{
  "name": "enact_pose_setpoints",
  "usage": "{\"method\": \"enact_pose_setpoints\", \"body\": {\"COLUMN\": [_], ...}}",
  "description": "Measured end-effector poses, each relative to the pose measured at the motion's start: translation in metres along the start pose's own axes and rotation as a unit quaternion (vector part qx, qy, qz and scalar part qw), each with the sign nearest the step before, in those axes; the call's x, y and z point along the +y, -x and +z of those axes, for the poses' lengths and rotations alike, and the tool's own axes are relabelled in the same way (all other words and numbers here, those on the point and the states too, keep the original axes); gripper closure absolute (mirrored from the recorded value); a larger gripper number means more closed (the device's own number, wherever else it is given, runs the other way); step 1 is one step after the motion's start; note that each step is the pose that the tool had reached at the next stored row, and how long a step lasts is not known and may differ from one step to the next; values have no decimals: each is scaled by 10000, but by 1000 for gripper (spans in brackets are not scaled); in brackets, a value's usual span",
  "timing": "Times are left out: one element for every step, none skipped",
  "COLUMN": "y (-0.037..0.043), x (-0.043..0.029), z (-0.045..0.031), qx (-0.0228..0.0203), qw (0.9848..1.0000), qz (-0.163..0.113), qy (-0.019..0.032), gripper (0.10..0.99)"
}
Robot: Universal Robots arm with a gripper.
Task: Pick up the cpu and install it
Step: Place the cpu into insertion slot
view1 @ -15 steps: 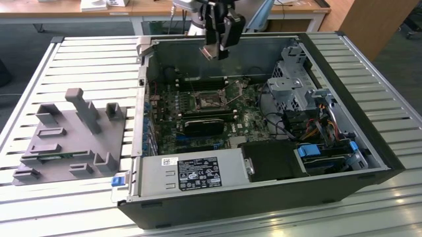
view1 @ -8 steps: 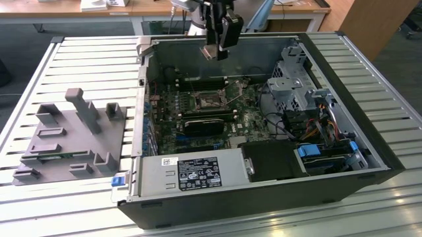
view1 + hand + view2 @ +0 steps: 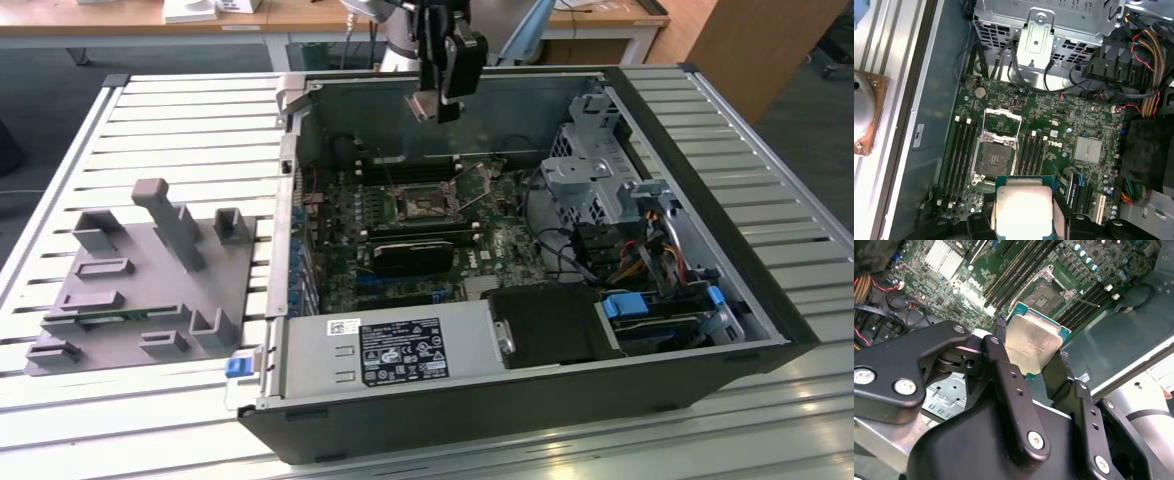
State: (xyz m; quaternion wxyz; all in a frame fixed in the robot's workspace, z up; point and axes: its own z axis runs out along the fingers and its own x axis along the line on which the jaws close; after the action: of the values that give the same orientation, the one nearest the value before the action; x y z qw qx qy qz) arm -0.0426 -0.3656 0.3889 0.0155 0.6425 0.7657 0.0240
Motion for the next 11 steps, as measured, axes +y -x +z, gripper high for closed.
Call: {"method": "enact_pose_setpoints", "body": {"y": [0,0,0,0,-1,-1,-1,-1,-1,-1,-2], "x": [0,0,0,0,0,0,0,0,0,0,0], "z": [0,1,1,2,2,3,4,4,4,5,6], "qx": [-2,-5,-7,-9,-11,-14,-15,-18,-20,-22,-24], "qw": [10000,10000,9999,9999,9998,9997,9996,9995,9994,9993,9991], "qz": [38,78,116,154,192,234,271,310,346,384,421], "qy": [0,1,1,1,1,2,2,2,2,3,3], "gripper": [545,545,545,545,545,545,545,545,545,545,545]}}
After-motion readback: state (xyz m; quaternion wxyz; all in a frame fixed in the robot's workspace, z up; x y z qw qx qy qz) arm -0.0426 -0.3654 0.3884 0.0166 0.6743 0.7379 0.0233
